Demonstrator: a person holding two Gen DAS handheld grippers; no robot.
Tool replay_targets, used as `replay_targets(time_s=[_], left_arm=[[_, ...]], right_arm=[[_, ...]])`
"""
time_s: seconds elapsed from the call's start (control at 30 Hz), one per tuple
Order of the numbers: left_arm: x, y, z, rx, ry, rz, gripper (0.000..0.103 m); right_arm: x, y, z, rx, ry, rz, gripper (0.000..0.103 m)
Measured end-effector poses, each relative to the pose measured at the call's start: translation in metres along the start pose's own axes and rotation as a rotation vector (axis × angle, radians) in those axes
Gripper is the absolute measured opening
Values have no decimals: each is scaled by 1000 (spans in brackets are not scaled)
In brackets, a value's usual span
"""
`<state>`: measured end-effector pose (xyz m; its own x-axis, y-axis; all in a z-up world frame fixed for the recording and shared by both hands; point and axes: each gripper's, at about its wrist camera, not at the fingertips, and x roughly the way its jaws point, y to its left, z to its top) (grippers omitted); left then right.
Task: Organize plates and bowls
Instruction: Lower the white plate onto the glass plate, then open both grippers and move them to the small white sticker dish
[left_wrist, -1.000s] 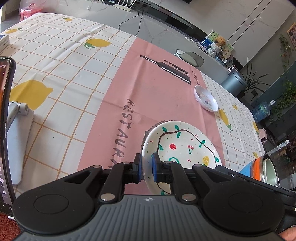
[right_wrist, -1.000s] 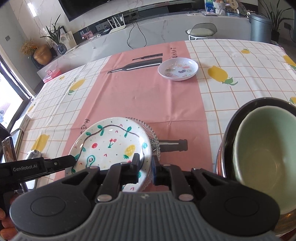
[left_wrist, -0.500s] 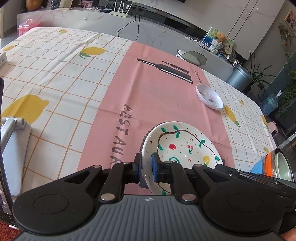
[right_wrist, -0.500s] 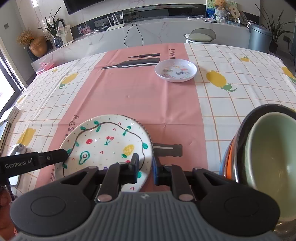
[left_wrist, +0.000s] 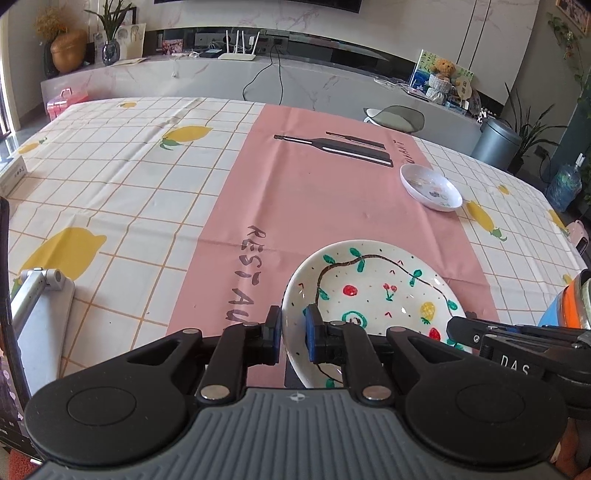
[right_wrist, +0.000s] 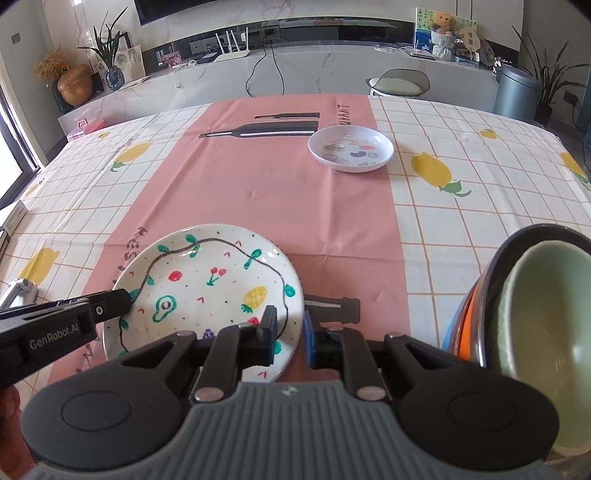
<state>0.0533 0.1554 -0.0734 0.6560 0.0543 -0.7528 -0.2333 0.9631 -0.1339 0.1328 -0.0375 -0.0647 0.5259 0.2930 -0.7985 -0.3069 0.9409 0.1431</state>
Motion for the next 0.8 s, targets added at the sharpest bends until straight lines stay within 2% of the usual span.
replay_targets(time_s=[0.27, 0.5, 0.57, 0.6, 0.63, 0.77, 0.8], left_arm=[[1, -13, -5, 65, -17, 64, 15], [1, -13, -3, 71, -13, 55, 17], [-1, -12, -1, 66, -13, 50, 17], [-3, -12, 1, 67, -15, 45, 18], [-5, -13, 2, 67, -20, 38, 21], [-16, -18, 13, 69, -42, 12, 32], [-18, -19, 17, 69, -47, 7, 34]], right_arm=[[1, 1, 0, -21, -9, -1, 14], [0, 1, 2, -26, -3, 8, 18], [-2, 0, 3, -19, -6, 21, 22], [-3, -1, 4, -16, -10, 27, 28], [-6, -1, 5, -15, -18, 29, 31], [-19, -2, 12, -5, -48, 55, 33], [-22, -2, 14, -2, -56, 60, 39]])
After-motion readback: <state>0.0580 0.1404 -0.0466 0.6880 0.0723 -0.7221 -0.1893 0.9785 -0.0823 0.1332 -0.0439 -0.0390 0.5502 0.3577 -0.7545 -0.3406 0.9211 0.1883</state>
